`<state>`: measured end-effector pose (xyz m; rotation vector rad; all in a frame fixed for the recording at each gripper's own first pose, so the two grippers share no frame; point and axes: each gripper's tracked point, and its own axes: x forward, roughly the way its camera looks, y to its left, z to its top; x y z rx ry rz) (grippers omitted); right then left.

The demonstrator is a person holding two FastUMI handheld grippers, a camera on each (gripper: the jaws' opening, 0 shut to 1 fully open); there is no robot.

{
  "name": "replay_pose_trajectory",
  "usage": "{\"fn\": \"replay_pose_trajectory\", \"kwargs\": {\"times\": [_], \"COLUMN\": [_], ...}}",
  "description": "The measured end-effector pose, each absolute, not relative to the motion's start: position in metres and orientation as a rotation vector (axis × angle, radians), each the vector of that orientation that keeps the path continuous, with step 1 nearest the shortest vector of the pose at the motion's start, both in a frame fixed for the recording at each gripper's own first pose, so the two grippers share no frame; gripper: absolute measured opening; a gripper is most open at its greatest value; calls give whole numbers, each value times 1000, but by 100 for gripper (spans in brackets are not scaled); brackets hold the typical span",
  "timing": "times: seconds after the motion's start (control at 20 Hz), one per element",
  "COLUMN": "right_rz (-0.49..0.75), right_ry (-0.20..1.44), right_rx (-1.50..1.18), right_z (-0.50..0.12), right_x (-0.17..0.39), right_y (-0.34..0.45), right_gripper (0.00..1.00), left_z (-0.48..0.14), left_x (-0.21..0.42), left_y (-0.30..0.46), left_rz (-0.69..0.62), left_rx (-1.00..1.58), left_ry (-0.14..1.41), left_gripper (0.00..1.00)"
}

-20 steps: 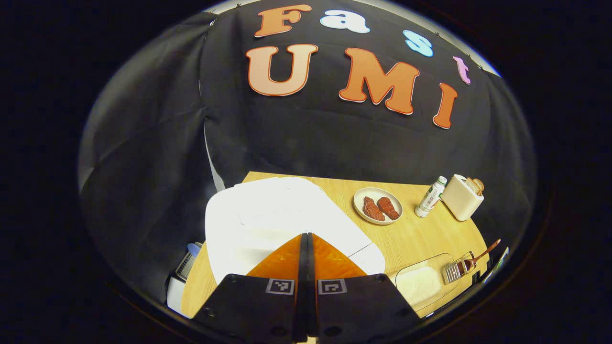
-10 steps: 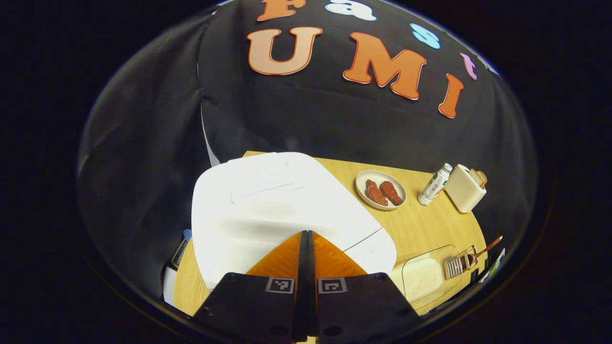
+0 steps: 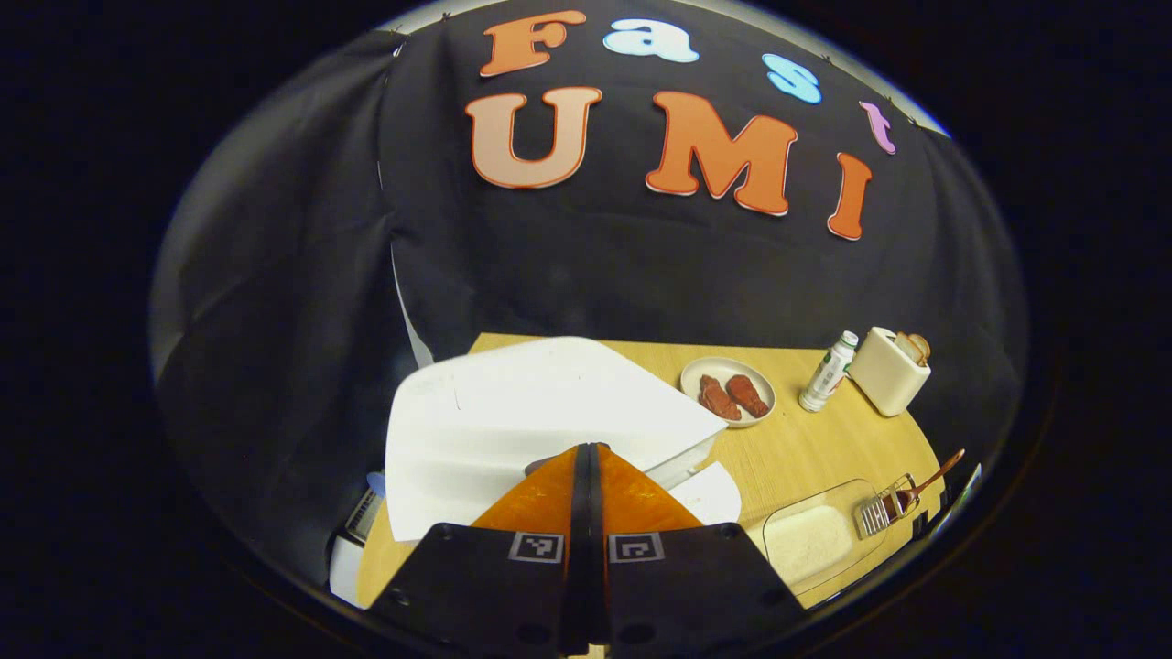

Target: Close the left gripper, press the button to open the rice cooker; take a wooden spoon from the chopstick holder with the right hand, scoop a spoonful of rice and pour it into the rice cooker, then put the wooden spoon back into the chopstick holder.

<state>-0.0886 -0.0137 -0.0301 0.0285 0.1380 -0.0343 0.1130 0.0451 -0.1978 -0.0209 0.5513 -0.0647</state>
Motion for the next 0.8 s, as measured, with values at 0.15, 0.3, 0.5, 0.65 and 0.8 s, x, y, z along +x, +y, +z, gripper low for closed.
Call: {"fn": "replay_pose_trajectory", "kwargs": {"times": [0.15,0.3,0.5,0.65,0.8], "right_rz": [-31,-22,-7,5,25], "right_ry": [133,118,108,108,104], "right_rx": [22,18,14,16,26], "right_z": [-30,-26,-23,-24,-23], "right_x": [-88,-88,-86,-86,-83], "right_y": [-12,-7,-1,4,11], "right_gripper": [95,95,95,95,95], "left_z": [-137,-89,-28,-1,11], "left_x": [114,99,72,55,42], "left_y": [51,52,56,56,59], "left_rz": [-42,-48,-55,-48,-43], "left_rx": [-23,-19,8,25,37], "left_ry": [426,332,204,153,123], "left_gripper": [4,4,4,5,4]}}
